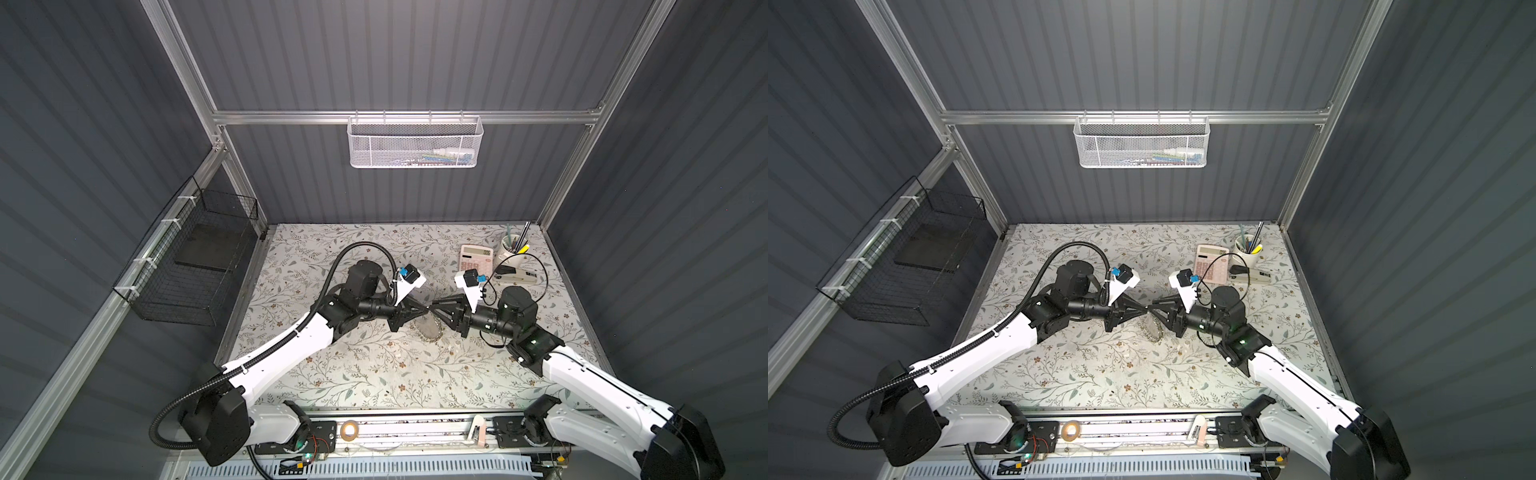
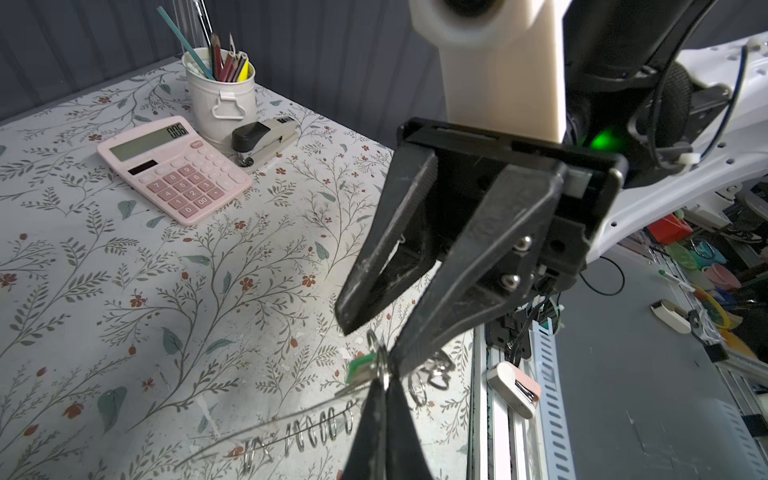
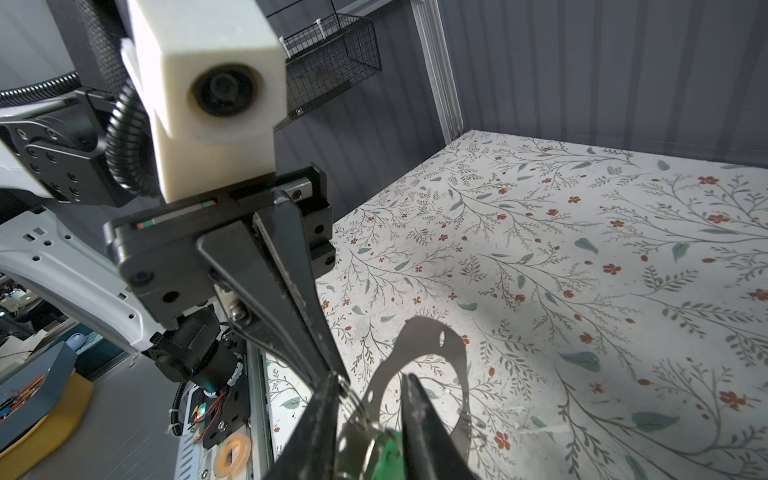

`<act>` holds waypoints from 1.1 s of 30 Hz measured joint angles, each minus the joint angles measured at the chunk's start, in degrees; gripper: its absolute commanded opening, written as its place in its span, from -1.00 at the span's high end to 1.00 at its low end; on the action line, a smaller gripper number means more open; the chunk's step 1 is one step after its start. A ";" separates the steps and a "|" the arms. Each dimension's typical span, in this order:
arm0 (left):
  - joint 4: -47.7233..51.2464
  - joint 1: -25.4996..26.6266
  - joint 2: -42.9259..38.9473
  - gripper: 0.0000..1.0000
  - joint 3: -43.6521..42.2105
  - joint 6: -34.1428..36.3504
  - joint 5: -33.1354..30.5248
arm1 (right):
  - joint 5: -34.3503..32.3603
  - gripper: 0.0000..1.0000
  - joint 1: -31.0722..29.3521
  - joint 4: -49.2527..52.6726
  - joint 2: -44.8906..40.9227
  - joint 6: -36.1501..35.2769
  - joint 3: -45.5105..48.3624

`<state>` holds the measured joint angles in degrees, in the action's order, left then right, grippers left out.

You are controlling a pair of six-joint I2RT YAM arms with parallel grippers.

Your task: Put the keys on the keyring

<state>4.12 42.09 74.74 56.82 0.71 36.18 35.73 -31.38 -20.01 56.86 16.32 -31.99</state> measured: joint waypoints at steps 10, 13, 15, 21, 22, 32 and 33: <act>-16.68 0.15 -3.67 1.00 -8.57 -9.07 -5.18 | 0.07 0.54 0.00 -0.17 0.37 0.15 -0.55; -22.67 0.15 -3.69 1.00 -11.15 -12.07 -6.47 | 0.02 0.46 0.00 0.02 1.05 0.09 -0.68; -26.60 0.15 -3.69 1.00 -12.61 -13.99 -7.34 | 0.04 0.45 0.00 0.24 1.55 0.20 -0.68; -34.86 0.15 -3.72 1.00 -16.24 -17.49 -10.23 | -1.62 0.42 0.00 1.07 1.66 0.13 -0.70; -35.45 0.15 -3.69 1.00 -16.28 -17.75 -10.36 | -2.03 0.41 -0.02 1.33 1.64 0.09 -0.70; -40.59 0.15 -3.69 1.00 -19.26 -18.43 -12.22 | -5.14 0.10 2.99 2.67 -1.88 2.01 -0.24; -40.65 0.15 -3.69 1.00 -19.45 -18.51 -12.22 | -5.27 0.07 3.58 2.43 -2.60 2.54 0.02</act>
<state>-36.53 42.24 71.05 37.36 -17.80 23.97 30.46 -27.79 -17.58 54.26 18.85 -31.97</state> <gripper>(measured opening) 0.049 0.444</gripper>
